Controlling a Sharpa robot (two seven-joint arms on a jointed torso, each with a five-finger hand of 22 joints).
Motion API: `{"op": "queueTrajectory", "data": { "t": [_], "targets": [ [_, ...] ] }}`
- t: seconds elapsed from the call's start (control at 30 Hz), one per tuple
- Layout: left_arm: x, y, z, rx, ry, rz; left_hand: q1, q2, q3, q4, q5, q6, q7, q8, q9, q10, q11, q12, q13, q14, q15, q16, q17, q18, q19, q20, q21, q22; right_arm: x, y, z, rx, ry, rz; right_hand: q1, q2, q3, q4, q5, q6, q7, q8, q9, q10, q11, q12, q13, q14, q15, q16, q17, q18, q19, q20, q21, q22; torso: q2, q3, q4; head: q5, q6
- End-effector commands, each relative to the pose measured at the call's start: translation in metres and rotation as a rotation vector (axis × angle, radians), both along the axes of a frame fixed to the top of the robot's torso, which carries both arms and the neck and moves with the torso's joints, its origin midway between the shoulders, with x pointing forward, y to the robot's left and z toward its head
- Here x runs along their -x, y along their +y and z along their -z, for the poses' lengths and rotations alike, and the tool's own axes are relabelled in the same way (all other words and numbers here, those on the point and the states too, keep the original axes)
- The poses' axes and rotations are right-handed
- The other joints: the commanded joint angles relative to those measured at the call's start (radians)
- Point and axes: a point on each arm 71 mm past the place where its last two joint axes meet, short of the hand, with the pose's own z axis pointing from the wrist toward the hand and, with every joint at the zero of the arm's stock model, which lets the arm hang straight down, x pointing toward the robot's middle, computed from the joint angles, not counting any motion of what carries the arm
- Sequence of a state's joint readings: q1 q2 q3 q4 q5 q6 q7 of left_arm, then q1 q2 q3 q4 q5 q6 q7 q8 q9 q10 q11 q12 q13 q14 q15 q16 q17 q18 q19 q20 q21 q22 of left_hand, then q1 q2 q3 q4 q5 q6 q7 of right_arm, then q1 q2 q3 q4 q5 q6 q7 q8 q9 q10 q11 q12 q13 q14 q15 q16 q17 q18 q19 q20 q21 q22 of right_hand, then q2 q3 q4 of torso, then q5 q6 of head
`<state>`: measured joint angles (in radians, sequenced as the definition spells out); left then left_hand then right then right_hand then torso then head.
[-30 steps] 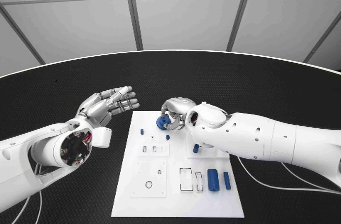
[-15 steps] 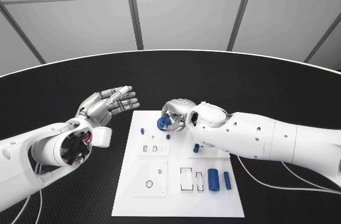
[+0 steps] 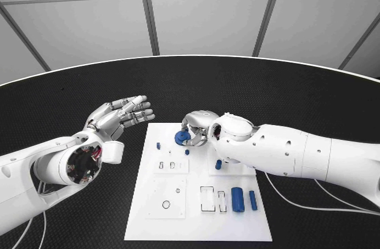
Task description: Assemble the parts on the task board
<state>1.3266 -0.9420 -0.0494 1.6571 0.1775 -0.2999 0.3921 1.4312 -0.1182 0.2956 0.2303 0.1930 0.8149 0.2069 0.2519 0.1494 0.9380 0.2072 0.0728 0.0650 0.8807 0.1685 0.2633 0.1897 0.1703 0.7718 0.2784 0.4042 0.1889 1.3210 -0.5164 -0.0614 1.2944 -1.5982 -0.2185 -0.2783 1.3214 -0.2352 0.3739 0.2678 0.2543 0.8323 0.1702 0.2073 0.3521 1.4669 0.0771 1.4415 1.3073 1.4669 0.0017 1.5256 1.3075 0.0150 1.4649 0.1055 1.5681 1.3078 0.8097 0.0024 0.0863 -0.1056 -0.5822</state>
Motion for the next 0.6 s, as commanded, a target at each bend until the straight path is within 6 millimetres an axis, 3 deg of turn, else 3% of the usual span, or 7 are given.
{"op": "queueTrajectory", "data": {
  "t": [0.03, 0.5, 0.6],
  "targets": [
    [0.0, 0.0, 0.0, 0.0, 0.0, 0.0, 0.0, -0.01, 0.005, 0.002, -0.007, -0.003, 0.051, -0.004, -0.002, -0.003, 0.003, -0.006, -0.001, -0.006, 0.002, -0.007, 0.001, 0.01, -0.001, 0.0, 0.006, 0.001, 0.0, -0.002, 0.0, -0.001, -0.002, 0.007, -0.013, 0.002, -0.009, 0.005, 0.01, 0.009, -0.002, -0.003, -0.002, 0.007, 0.006, -0.001, 0.16, 0.082, 0.006, 0.007, 0.158, -0.015, 0.106, 0.007, 0.003, 0.263, 0.0, 0.0005, 0.0001, 0.0, 0.001],
    [0.0, 0.001, 0.0, 0.0, 0.0, -0.001, 0.0, -0.01, 0.005, 0.002, -0.007, -0.003, 0.051, -0.004, -0.002, -0.003, 0.003, -0.006, -0.001, -0.006, 0.002, -0.007, 0.001, 0.01, -0.001, 0.0, 0.006, 0.001, 0.01, -0.023, -0.009, -0.099, -0.052, 0.017, -0.052, 0.031, -0.032, 0.018, 0.037, 0.025, -0.002, -0.01, -0.007, 0.021, 0.006, 0.017, 0.173, 0.083, 0.007, 0.009, 0.163, -0.015, 0.106, 0.009, 0.003, 0.263, 0.0, 0.0013, 0.0011, 0.0, 0.001],
    [0.0, 0.003, 0.0, -0.001, 0.0, -0.004, 0.0, -0.01, 0.005, 0.002, -0.007, -0.003, 0.051, -0.004, -0.002, -0.003, 0.003, -0.006, -0.001, -0.006, 0.002, -0.007, 0.001, 0.01, -0.001, 0.0, 0.006, 0.001, 0.019, -0.035, -0.015, -0.17, -0.073, 0.003, -0.048, 0.034, -0.028, 0.015, 0.041, 0.036, -0.004, -0.007, -0.006, 0.026, 0.004, 0.023, 0.178, 0.083, 0.006, 0.009, 0.162, -0.015, 0.106, 0.008, 0.003, 0.263, -0.002, 0.0026, -0.0039, 0.006, -0.001]
  ]
}}
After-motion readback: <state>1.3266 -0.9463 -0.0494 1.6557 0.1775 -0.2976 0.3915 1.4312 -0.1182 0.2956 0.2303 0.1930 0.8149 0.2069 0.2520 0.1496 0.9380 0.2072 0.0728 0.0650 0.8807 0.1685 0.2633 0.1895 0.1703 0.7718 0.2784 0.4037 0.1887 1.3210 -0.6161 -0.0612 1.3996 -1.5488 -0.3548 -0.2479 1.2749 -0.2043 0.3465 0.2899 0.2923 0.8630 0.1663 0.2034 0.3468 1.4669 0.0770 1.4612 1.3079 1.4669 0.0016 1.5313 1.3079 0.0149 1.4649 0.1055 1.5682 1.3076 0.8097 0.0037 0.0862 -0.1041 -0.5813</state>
